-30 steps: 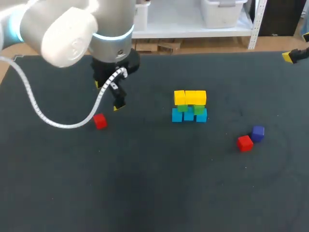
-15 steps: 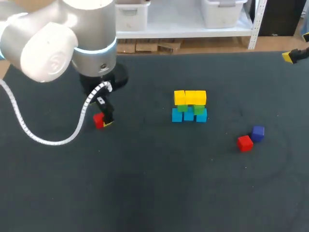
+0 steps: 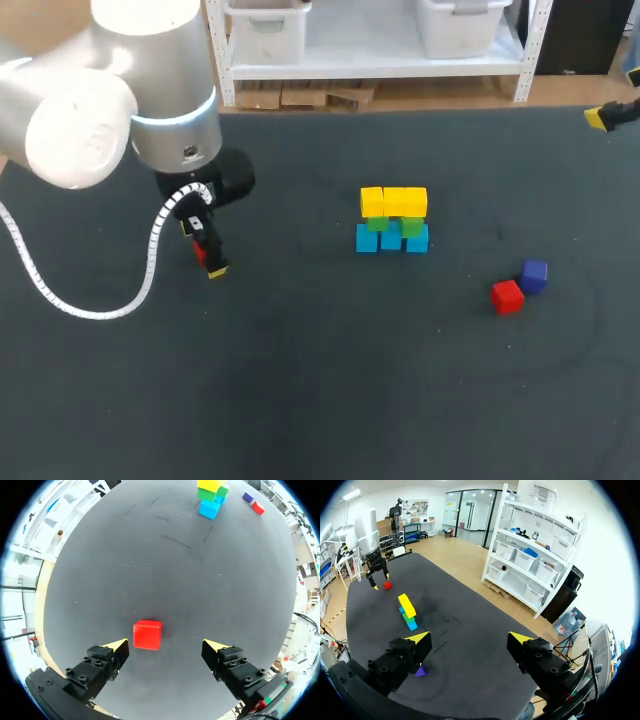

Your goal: Place the blue cubes, place green cubes on the blue cubes, place the yellow cubes on the green cubes, then place the red cubes on the yellow cubes, and place purple cube on the red cubes.

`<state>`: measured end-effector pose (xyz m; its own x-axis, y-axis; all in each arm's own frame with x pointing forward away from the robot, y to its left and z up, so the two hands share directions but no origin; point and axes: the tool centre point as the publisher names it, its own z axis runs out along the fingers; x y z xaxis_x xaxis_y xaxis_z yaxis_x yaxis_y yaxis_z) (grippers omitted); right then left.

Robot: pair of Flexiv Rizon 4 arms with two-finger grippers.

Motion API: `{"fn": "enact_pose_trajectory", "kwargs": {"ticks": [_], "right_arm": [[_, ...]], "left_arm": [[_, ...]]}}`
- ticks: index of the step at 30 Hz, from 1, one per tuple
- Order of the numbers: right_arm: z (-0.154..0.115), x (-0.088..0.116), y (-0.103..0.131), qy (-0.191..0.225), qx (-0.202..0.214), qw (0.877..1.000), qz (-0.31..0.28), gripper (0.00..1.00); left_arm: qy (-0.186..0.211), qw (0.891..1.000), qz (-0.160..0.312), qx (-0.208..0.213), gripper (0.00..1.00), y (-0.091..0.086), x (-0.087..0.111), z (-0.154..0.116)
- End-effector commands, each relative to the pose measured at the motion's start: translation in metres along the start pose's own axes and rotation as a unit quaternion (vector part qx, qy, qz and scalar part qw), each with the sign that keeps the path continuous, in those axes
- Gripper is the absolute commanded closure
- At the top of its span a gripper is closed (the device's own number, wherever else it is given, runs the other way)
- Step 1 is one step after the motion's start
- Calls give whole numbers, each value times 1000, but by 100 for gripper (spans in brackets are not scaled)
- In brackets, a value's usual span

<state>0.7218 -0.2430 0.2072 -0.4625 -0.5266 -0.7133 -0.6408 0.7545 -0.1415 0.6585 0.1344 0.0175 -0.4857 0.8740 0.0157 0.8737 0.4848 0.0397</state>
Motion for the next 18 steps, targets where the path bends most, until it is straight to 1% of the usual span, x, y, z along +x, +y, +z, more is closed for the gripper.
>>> {"fn": "enact_pose_trajectory", "kwargs": {"ticks": [1,4,6,7,8,9,10,12,13,14,18], "right_arm": [[-2,1,4,0,20,1000,1,0],[-2,1,4,0,20,1000,1,0],[-2,1,4,0,20,1000,1,0],[-2,1,4,0,20,1000,1,0],[-2,1,4,0,20,1000,1,0],[-2,1,4,0,20,1000,1,0],[-2,1,4,0,20,1000,1,0],[-2,1,4,0,20,1000,1,0],[-2,1,4,0,20,1000,1,0],[-2,1,4,0,20,1000,1,0],[-2,1,4,0,20,1000,1,0]], "left_arm": [[5,1000,3,3,4,6,-5,8],[10,1000,6,2,7,8,-6,13],[11,1000,6,3,16,9,-6,14],[12,1000,6,3,20,10,-6,14],[14,1000,6,4,32,11,-6,15],[14,1000,6,4,40,11,-6,15],[15,1000,6,5,54,12,-6,15],[16,1000,6,6,67,13,-6,15],[18,1000,5,7,82,14,-5,15],[19,1000,4,9,100,14,-5,15],[18,1000,7,10,100,14,-5,7]]}}
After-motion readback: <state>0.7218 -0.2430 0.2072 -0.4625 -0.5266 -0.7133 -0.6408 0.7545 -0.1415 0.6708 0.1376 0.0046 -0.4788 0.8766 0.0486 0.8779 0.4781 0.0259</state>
